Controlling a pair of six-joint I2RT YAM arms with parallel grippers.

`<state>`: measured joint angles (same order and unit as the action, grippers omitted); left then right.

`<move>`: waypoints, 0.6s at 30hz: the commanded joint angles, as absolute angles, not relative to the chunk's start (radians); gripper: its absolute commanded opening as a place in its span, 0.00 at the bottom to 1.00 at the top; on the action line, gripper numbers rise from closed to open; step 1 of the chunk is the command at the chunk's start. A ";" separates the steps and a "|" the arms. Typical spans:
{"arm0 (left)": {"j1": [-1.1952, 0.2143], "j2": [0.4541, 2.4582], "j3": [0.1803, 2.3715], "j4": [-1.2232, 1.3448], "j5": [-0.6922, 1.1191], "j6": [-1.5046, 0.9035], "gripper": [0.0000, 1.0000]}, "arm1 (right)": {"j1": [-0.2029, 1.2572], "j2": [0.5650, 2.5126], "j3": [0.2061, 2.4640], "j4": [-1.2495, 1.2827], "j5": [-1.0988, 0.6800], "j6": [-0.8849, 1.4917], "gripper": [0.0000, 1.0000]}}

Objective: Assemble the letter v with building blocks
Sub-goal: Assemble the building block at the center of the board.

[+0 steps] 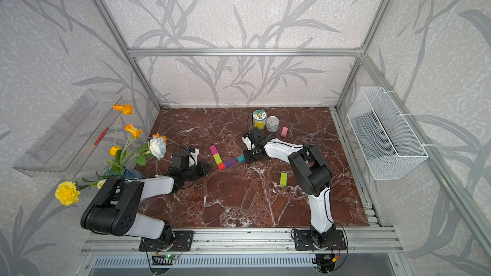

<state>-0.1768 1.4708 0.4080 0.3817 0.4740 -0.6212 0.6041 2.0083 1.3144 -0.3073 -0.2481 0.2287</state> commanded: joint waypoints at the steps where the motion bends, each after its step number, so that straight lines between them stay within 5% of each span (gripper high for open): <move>1: -0.183 1.480 0.400 0.393 0.486 -0.614 0.07 | 0.606 1.987 1.299 -0.272 -0.273 0.253 0.00; 18: -0.184 1.485 0.403 0.391 0.483 -0.613 0.07 | 0.606 2.025 1.319 -0.270 -0.275 0.261 0.00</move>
<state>-0.1806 1.4757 0.4080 0.3820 0.4740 -0.6212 0.6037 2.0102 1.3079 -0.2760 -0.2710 0.2581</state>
